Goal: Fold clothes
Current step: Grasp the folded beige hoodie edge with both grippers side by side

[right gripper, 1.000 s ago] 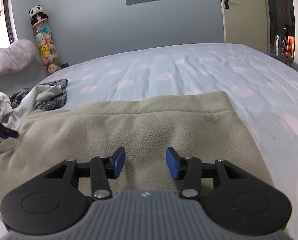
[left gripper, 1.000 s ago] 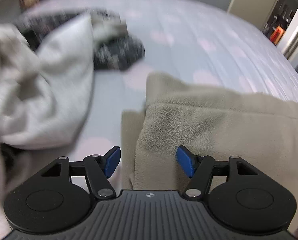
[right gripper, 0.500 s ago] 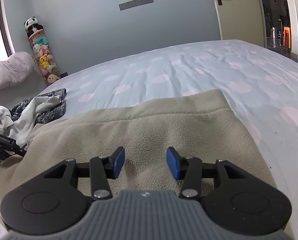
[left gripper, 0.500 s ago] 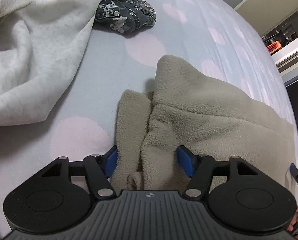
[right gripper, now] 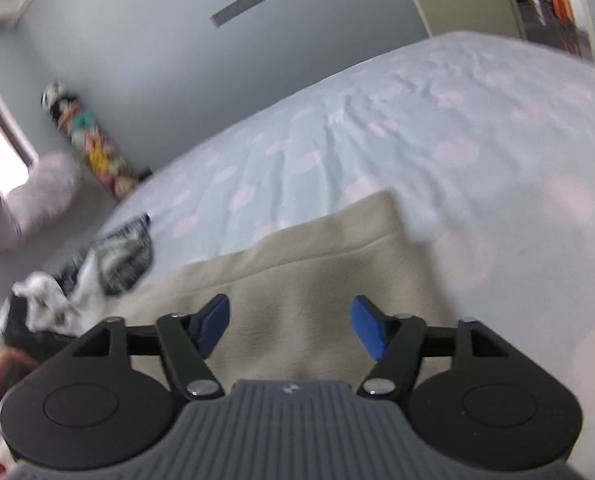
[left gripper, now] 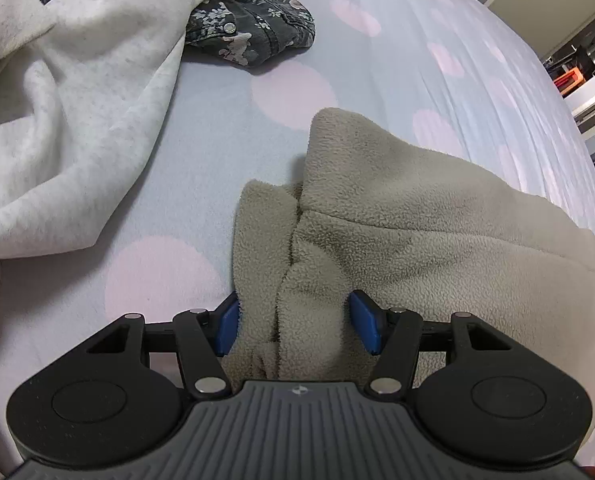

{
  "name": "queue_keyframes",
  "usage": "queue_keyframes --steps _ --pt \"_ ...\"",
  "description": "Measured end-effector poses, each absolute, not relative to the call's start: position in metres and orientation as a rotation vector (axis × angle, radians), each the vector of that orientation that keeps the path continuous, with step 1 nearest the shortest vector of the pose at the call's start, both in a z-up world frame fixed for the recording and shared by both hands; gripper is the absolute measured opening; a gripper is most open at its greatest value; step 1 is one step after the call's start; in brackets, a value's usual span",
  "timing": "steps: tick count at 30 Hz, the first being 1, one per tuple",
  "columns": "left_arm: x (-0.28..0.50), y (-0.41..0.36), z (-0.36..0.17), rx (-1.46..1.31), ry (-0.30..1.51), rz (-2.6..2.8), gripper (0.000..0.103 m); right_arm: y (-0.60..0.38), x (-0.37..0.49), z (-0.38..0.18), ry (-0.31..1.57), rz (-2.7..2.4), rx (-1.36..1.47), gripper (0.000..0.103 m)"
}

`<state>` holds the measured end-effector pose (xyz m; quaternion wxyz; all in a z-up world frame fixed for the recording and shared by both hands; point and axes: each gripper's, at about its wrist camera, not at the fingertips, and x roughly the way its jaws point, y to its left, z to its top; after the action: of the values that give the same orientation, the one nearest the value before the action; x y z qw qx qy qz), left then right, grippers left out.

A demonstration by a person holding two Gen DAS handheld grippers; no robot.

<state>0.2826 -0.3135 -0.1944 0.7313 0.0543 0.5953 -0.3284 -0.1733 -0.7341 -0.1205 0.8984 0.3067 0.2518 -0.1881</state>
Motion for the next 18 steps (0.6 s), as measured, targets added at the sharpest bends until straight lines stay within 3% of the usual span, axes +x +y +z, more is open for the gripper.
queue_keyframes --steps 5,7,18 --pt "0.281 -0.315 -0.194 0.131 1.315 -0.705 0.055 -0.793 -0.194 -0.133 0.654 -0.388 0.639 0.073" --pt "0.282 -0.317 -0.194 0.138 1.323 -0.698 0.055 -0.813 -0.196 -0.15 0.68 -0.335 0.703 0.067" --pt "0.28 -0.327 -0.19 0.176 1.347 -0.643 0.056 -0.835 -0.152 -0.226 0.707 -0.13 0.861 0.064"
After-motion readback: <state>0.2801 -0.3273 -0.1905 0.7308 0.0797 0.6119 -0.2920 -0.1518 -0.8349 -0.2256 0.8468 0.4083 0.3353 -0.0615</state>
